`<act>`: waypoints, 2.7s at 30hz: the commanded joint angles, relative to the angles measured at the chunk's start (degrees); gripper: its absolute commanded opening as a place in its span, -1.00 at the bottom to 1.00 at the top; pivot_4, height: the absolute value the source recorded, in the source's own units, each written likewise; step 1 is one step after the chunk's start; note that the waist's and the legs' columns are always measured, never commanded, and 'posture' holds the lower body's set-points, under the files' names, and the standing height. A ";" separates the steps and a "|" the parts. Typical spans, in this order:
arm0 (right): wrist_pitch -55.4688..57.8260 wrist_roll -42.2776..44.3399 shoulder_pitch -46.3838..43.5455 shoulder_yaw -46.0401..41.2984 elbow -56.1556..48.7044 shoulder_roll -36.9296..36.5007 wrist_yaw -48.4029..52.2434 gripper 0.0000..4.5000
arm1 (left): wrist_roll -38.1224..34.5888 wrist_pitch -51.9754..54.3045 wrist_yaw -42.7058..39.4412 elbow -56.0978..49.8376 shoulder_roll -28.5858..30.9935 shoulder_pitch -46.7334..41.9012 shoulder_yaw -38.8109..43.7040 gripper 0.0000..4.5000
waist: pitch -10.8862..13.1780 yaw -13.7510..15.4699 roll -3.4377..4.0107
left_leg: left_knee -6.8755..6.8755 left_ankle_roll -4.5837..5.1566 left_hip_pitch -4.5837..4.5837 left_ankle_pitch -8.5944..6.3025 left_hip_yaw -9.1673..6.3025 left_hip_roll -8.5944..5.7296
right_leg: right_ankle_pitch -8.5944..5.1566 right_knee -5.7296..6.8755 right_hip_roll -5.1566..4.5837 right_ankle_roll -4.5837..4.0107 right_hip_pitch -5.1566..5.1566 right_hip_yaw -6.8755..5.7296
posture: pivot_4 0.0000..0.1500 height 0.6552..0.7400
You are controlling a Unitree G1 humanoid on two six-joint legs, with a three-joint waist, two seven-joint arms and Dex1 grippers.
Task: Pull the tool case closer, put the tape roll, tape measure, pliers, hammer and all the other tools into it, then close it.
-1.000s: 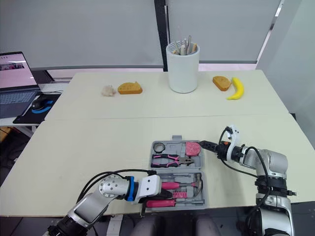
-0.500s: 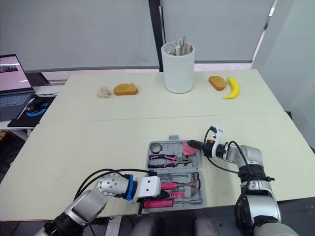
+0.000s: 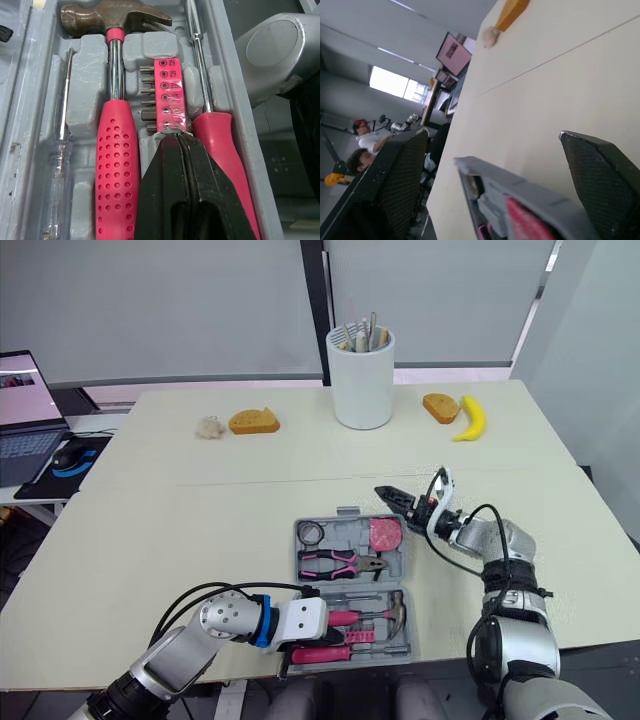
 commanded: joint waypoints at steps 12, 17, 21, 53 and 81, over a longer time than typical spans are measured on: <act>3.39 0.22 5.07 4.85 -12.10 -6.71 0.40 0.98 | 2.68 2.17 0.57 3.65 1.88 0.89 -0.60 -1.00 | 0.00 0.10 0.00 | 0.00 0.00 -0.02 0.00 0.00 0.01 | 0.00 -0.02 -0.01 0.00 -0.02 0.00 | 1.00 1.00; 0.31 -5.87 6.55 9.91 -9.84 -9.62 -1.42 0.98 | 3.47 2.34 1.00 4.00 1.24 0.52 -1.42 -1.00 | 0.00 0.15 0.00 | 0.00 0.00 -0.03 0.00 0.00 0.01 | 0.00 -0.02 -0.01 0.00 -0.02 -0.01 | 1.00 1.00; -0.49 -7.45 6.58 11.34 -7.24 -9.17 -1.51 0.98 | 3.89 2.68 0.98 4.25 1.31 0.48 -2.09 -1.00 | 0.00 0.12 0.00 | 0.00 0.00 -0.02 0.00 0.04 0.01 | 0.00 -0.02 -0.01 0.00 -0.02 0.03 | 1.00 1.00; 2.21 -1.58 0.94 7.64 -4.65 -2.77 8.90 0.98 | 4.79 2.77 2.09 3.75 2.36 1.36 -2.48 -1.00 | -0.03 -0.14 0.03 | -0.03 0.00 0.02 0.00 0.00 0.04 | 0.01 -0.02 0.01 -0.01 0.00 0.01 | 1.00 1.00; 31.64 37.61 25.48 -2.30 -56.43 -16.77 -2.16 0.98 | -11.65 3.31 -3.16 -7.74 23.83 30.49 36.38 -1.00 | 0.47 1.41 -0.01 | -0.60 -0.01 -0.14 -0.01 -0.03 0.14 | -0.19 -0.19 -0.07 -0.32 -0.31 -0.17 | 1.00 1.00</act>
